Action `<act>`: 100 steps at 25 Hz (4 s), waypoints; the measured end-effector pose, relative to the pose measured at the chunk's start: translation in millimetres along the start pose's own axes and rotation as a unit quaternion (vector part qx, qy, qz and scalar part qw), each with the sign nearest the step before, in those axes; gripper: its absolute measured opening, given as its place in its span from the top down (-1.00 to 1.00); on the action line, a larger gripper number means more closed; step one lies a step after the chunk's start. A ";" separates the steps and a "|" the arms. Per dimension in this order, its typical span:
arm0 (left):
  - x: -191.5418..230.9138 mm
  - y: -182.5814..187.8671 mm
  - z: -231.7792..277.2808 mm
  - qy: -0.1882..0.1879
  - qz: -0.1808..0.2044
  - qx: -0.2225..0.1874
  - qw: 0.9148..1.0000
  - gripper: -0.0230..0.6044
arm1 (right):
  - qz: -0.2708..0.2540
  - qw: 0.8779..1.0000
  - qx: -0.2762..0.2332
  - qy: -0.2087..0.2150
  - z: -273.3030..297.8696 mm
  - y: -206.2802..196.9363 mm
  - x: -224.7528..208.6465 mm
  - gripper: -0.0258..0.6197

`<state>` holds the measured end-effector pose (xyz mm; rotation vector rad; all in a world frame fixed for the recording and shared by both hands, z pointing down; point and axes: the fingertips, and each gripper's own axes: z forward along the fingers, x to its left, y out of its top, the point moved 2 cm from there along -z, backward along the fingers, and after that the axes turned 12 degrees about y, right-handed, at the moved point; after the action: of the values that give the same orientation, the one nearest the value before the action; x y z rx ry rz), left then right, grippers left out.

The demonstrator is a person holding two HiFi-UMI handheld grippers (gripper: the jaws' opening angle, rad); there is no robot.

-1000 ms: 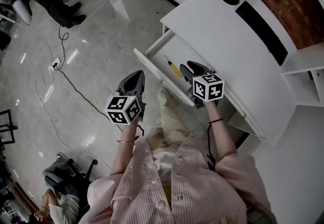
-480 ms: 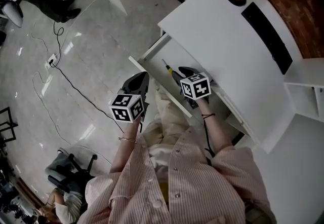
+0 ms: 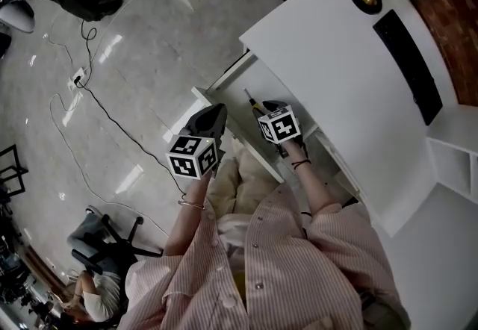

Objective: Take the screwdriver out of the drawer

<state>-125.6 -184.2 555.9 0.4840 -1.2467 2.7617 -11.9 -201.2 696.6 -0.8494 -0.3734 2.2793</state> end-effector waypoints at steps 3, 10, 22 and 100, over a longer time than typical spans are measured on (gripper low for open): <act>1.6 1.5 8.0 -0.002 -0.001 0.001 1.000 0.93 | -0.001 1.000 0.019 -0.006 15.7 -6.1 -7.9 0.51; 3.9 1.6 19.3 -0.013 0.002 0.011 1.000 0.93 | -0.005 0.998 0.063 -0.028 46.3 -24.5 -23.3 0.51; 12.1 -5.3 25.4 -0.028 0.006 0.033 0.999 0.93 | -0.037 0.988 0.116 -0.091 64.6 -26.1 -24.8 0.61; -2.6 174.5 -98.1 -0.075 0.096 -0.230 0.966 0.93 | -0.099 0.889 -0.447 -0.031 -254.7 173.5 116.1 0.67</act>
<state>-181.9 -227.8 368.8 0.5564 -1.9957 2.4794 6.5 -242.1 370.3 -1.0911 -1.5368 1.8918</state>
